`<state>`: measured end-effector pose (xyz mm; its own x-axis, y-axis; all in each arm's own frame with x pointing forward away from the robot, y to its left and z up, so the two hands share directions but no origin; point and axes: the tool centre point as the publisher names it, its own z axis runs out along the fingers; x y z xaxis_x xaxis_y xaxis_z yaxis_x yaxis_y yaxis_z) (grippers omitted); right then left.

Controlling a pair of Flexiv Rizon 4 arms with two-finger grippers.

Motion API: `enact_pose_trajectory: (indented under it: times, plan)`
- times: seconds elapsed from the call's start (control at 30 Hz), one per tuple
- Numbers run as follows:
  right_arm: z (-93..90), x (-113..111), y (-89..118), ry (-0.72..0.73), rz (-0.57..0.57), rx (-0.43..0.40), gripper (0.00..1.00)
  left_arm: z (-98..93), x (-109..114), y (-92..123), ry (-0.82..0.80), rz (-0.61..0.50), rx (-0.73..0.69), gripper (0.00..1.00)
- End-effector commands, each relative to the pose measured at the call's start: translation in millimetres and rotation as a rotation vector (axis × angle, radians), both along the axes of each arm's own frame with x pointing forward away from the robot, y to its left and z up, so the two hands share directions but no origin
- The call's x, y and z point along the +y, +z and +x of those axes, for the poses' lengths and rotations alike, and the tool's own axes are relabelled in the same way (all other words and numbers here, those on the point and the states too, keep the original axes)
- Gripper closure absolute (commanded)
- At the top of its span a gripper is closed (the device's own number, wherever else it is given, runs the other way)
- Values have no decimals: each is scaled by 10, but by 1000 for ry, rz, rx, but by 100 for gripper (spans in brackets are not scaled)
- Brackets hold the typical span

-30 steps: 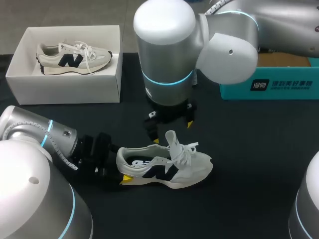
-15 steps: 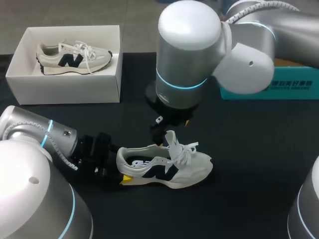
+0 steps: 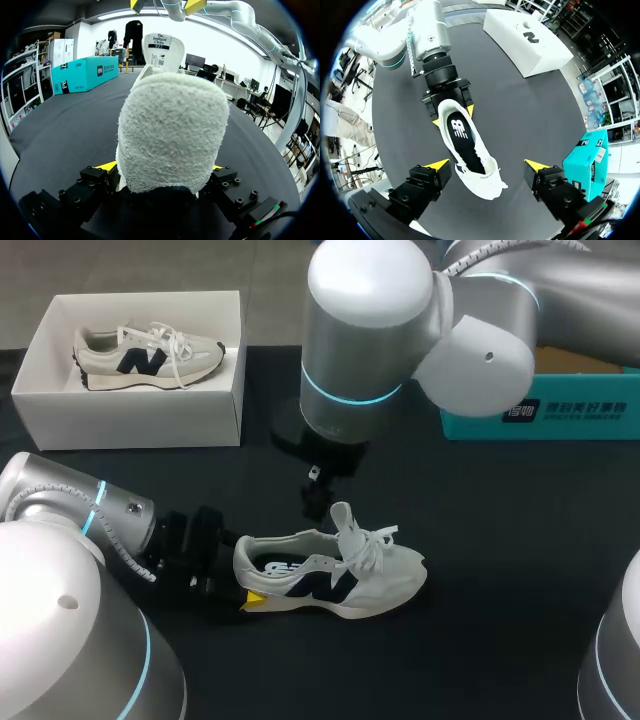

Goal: Take the shoe out of the shoebox, open the shoe tongue, remove and reinsert the insole, then place the shoe into the shoebox

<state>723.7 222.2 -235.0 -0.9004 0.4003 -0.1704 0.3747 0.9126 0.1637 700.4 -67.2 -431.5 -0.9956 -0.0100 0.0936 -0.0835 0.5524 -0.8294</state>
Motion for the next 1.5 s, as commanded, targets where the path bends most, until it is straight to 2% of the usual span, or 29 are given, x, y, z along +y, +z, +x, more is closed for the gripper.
enact_pose_trajectory:
  times: [0.03, 0.17, 0.27, 0.87, 1.03, 1.23, 1.5]
  plan:
    - [127, 206, -71, 57, -22, 19, 100, 5, -12, -71, 0, 6, 0, 100]
    - [154, 308, -104, 147, -11, 15, 100, 5, -12, -71, 0, 6, 0, 100]
    - [122, 316, -159, 126, -3, 36, 100, 5, -12, -71, 0, 6, 0, 100]
    - [122, 316, -159, 126, -3, 36, 100, 5, -12, -71, 0, 6, 0, 100]
    - [100, 454, -470, 186, -24, 84, 100, 5, -12, -71, 0, 6, 0, 100]
    - [9, 510, -705, 230, -20, 138, 100, 5, -12, -71, 0, 6, 0, 100]
    - [-189, 544, -820, 233, -18, 173, 100, 5, -12, -71, 0, 6, 0, 100]
